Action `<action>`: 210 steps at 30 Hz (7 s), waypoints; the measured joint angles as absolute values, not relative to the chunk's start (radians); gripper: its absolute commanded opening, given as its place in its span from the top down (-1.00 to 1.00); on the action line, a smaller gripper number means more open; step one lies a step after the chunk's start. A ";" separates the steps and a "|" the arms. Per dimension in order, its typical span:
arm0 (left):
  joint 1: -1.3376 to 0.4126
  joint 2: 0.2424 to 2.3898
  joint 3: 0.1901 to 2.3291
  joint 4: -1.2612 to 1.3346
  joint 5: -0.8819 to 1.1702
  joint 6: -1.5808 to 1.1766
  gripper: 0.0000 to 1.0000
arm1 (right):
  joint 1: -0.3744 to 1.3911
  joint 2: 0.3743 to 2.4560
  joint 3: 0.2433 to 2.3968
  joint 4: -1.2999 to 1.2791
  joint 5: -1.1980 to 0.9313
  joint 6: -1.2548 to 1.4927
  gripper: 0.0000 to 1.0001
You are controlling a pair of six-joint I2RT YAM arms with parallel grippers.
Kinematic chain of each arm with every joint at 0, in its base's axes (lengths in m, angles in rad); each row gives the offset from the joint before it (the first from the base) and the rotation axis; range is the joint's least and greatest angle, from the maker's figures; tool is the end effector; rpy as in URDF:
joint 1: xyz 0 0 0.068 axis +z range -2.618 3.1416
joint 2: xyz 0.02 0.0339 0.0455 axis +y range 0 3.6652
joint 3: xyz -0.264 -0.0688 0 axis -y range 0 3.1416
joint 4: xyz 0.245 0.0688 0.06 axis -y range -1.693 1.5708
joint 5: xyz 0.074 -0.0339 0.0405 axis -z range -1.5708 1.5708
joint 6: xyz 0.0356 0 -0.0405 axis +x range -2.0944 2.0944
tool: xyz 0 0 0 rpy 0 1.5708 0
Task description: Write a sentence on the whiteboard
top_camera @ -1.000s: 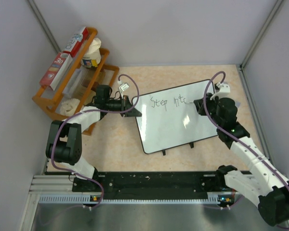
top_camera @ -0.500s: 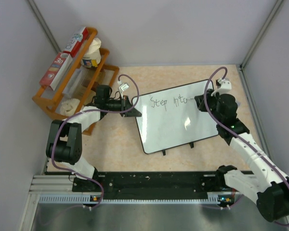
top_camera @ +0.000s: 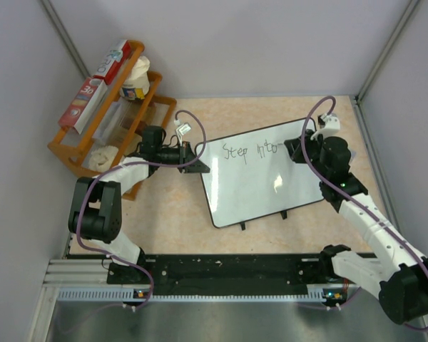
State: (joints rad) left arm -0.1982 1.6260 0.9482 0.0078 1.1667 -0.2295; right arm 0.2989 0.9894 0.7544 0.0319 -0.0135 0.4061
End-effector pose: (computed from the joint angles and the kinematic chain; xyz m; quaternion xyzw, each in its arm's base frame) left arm 0.3191 -0.0975 0.2156 0.2280 0.7550 -0.5617 0.2498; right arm 0.2241 0.0695 0.3133 0.0373 0.7742 0.2230 0.5911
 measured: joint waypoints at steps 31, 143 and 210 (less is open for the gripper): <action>-0.198 1.626 0.946 0.021 1.171 -0.234 1.00 | 0.486 0.759 0.679 -0.075 -0.019 0.367 1.00; -0.198 1.626 0.941 0.033 1.172 -0.238 1.00 | 0.810 1.006 0.628 0.134 0.207 0.386 1.00; -0.198 1.626 0.941 0.032 1.172 -0.237 1.00 | 0.770 0.965 0.623 0.080 0.172 0.421 1.00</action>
